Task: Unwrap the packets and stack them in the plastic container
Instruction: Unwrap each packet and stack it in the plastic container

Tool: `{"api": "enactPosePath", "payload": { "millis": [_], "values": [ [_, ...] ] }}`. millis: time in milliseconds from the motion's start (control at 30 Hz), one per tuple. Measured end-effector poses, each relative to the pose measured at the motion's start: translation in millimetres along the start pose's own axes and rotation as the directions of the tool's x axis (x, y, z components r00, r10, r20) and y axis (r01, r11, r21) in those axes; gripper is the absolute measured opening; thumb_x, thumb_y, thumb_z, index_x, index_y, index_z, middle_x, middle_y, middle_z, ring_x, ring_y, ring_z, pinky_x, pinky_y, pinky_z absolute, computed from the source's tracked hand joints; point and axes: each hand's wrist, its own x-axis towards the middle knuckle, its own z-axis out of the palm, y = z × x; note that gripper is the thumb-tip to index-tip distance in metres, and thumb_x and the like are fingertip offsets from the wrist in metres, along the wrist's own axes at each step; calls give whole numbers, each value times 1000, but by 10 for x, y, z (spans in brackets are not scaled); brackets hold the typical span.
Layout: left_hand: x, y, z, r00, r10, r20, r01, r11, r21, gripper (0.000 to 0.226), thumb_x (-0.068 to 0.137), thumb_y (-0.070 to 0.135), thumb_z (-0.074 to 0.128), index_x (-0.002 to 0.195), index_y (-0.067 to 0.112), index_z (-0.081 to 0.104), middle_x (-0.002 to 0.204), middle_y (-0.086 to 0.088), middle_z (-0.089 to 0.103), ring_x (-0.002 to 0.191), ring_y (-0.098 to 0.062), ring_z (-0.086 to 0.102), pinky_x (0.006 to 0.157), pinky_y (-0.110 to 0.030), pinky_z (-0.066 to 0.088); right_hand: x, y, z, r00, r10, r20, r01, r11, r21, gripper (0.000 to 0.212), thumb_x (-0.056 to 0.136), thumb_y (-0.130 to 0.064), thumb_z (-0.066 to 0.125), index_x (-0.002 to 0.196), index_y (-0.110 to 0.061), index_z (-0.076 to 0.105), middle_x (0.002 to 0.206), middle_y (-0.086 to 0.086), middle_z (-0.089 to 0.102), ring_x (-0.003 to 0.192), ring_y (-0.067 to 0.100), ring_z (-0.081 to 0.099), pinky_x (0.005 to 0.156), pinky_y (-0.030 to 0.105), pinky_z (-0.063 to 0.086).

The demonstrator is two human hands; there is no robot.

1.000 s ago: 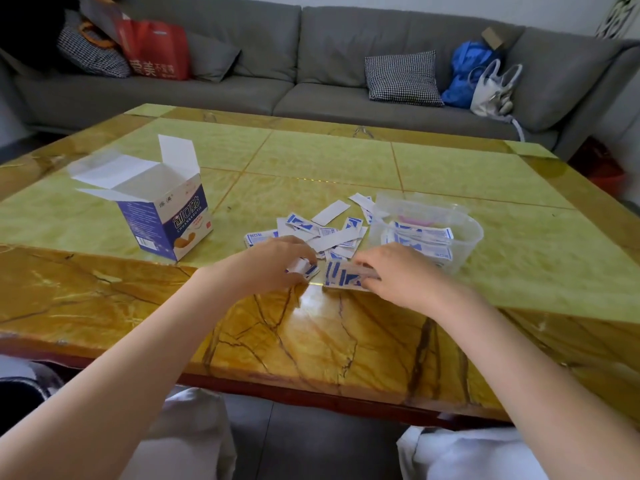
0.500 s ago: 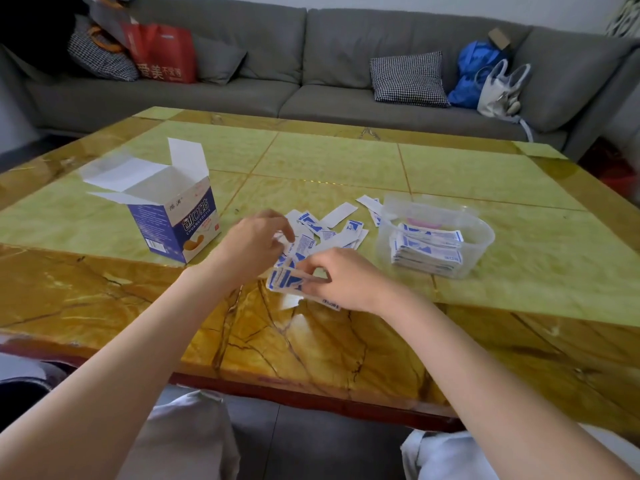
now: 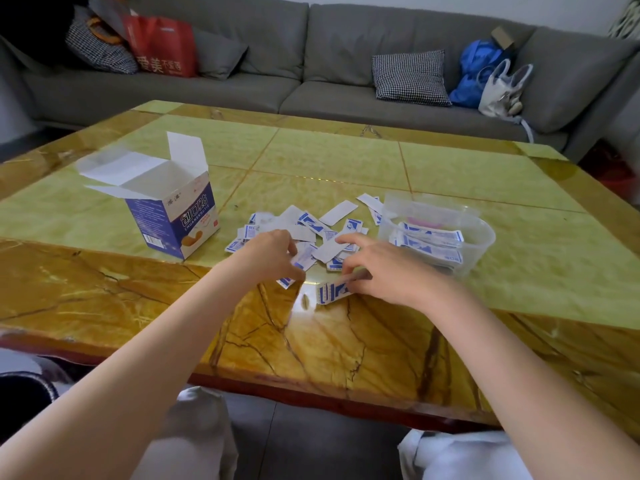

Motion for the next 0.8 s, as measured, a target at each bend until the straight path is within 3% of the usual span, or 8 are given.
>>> {"api": "enactPosePath", "payload": {
  "millis": [133,267,400,533,600,667,800],
  "values": [
    [-65,-88,-3,999,45,-26,-47,995,-85,38,77,18,71,111,13,54,113,-6,59,87,-17,57,71,-23,45,114,-18,78,1000,-15,-2,15,997,70,16,90,-20,57,104,-15,62,152,-9,24,129,17,41,97,31,36],
    [-170,-88,-43,973,222,-66,-229,963,-142,25,77,6,68,99,14,59,86,2,61,77,-14,59,62,-14,45,190,-170,167,991,-78,-112,86,994,71,18,88,-10,55,102,-14,64,152,-14,20,116,14,52,82,34,49],
    [-189,-118,-113,946,317,-74,-315,949,31,16,82,9,61,97,15,66,85,5,62,79,-14,57,62,-13,41,220,-300,181,972,-104,-213,119,991,59,19,90,-18,54,107,-16,63,110,1,61,99,22,59,73,34,48],
    [-166,-207,-240,960,278,-38,-280,956,-85,32,84,-1,51,110,14,61,97,6,63,92,-10,60,76,-12,45,101,-225,42,960,-52,-276,52,999,-8,21,93,-19,51,112,-17,41,98,2,66,84,23,62,65,33,49],
    [-175,-161,-209,959,279,47,-272,956,-110,31,84,7,55,113,17,57,100,9,60,93,-11,58,81,-18,46,21,-165,-6,961,-32,-274,21,999,-45,27,94,-19,49,118,-18,38,99,3,66,83,24,62,66,35,51],
    [-179,-62,-101,959,275,75,-272,961,-51,31,83,25,63,113,20,56,102,8,55,88,-11,55,73,-19,42,-52,-135,-8,970,-29,-242,6,995,-96,27,95,-20,47,122,-20,43,105,5,65,89,24,62,71,36,51],
    [-140,88,82,957,276,-93,-284,955,-87,26,78,41,67,95,21,66,87,5,55,73,-7,48,61,-17,37,-141,-105,31,981,-51,-185,22,988,-154,24,96,-30,45,115,-21,56,109,2,63,95,20,61,65,27,41]
  ]
}}
